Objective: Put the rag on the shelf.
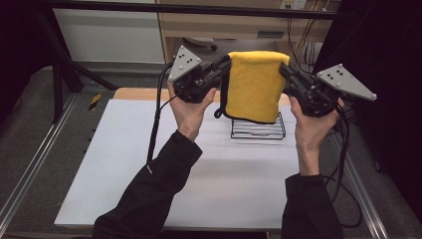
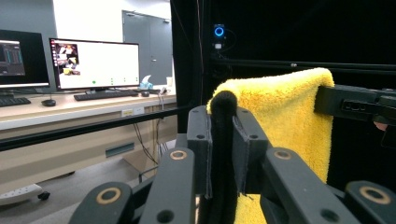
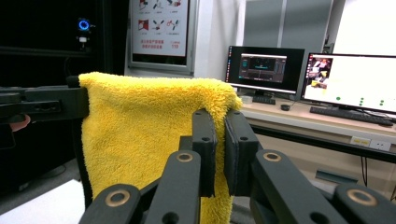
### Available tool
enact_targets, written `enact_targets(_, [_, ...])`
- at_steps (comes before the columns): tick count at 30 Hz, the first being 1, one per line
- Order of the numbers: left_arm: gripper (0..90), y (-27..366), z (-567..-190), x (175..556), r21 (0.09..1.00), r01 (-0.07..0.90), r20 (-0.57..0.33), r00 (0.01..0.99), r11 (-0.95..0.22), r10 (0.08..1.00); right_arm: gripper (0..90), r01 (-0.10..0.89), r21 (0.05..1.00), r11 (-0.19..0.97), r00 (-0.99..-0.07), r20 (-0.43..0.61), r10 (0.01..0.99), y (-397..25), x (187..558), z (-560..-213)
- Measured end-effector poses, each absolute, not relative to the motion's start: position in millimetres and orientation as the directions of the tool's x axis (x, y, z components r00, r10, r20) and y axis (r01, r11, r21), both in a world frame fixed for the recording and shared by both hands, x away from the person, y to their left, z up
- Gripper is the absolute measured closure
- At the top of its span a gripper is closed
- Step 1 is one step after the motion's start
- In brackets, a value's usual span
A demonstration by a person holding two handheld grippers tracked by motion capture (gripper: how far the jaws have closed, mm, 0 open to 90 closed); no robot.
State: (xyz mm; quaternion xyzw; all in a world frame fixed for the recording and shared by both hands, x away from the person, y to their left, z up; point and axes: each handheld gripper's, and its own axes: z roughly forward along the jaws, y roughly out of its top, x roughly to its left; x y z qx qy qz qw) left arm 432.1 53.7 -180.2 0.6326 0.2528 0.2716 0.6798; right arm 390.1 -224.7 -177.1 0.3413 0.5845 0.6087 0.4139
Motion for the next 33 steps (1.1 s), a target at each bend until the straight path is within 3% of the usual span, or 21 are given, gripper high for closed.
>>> enact_targets(33, [78.6, 38.7, -130.9, 466.2, 0.994, -0.089, 0.015, 0.705, 0.068, 0.709, 84.4, -0.170, 0.985, 0.008, -0.388, -0.074, 0.919, -234.1, 428.8, -133.2])
